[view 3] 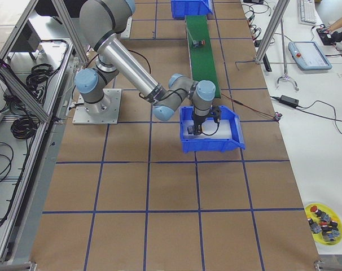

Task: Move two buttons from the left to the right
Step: 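Lower the yellow button into the far blue bin and open the right gripper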

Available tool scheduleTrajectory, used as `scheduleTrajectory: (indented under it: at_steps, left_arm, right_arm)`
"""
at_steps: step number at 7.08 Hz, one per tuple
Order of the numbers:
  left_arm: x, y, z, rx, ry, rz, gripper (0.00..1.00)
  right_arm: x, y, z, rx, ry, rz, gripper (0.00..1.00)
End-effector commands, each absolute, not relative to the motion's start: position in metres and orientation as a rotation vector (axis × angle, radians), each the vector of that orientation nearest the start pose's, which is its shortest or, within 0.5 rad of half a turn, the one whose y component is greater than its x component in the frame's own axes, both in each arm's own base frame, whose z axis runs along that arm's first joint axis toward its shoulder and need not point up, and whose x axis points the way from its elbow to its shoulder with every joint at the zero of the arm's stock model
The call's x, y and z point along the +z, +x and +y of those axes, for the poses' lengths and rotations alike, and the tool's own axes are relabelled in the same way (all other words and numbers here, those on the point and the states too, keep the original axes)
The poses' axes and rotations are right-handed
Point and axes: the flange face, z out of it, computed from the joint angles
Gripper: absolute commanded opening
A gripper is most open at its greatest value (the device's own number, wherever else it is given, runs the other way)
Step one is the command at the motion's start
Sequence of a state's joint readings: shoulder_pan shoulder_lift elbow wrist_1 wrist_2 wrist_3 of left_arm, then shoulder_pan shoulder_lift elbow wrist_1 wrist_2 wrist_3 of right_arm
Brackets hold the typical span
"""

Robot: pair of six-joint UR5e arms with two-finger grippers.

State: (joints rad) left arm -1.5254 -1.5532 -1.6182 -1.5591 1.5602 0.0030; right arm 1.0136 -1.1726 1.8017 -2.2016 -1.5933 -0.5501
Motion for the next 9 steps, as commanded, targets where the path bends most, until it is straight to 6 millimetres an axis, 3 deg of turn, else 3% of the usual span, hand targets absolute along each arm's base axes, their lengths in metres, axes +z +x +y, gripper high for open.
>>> scheduleTrajectory:
  at_steps: [1,2,4,6,8,9]
  left_arm:
    - [0.475,-0.113,-0.488,0.026,-0.065,3.152,1.0]
    - [0.475,-0.113,-0.488,0.026,-0.065,3.152,1.0]
    - [0.475,-0.113,-0.488,0.026,-0.066,3.155,1.0]
    - [0.475,-0.112,-0.489,0.026,-0.068,3.155,1.0]
    - [0.475,-0.113,-0.488,0.024,-0.066,3.158,1.0]
    - [0.475,-0.113,-0.488,0.026,-0.066,3.158,1.0]
  right_arm:
    - [0.231,-0.198,-0.565,-0.005,0.017,3.165,0.99]
    - [0.239,-0.198,-0.566,-0.024,0.017,3.172,0.99]
    - [0.319,-0.205,-0.588,-0.22,0.009,3.247,0.99]
    - [0.374,-0.184,-0.601,-0.248,0.092,3.236,1.0]
    - [0.428,-0.105,-0.621,-0.189,0.051,3.216,1.0]
    - [0.451,-0.063,-0.62,-0.186,0.026,3.208,1.0]
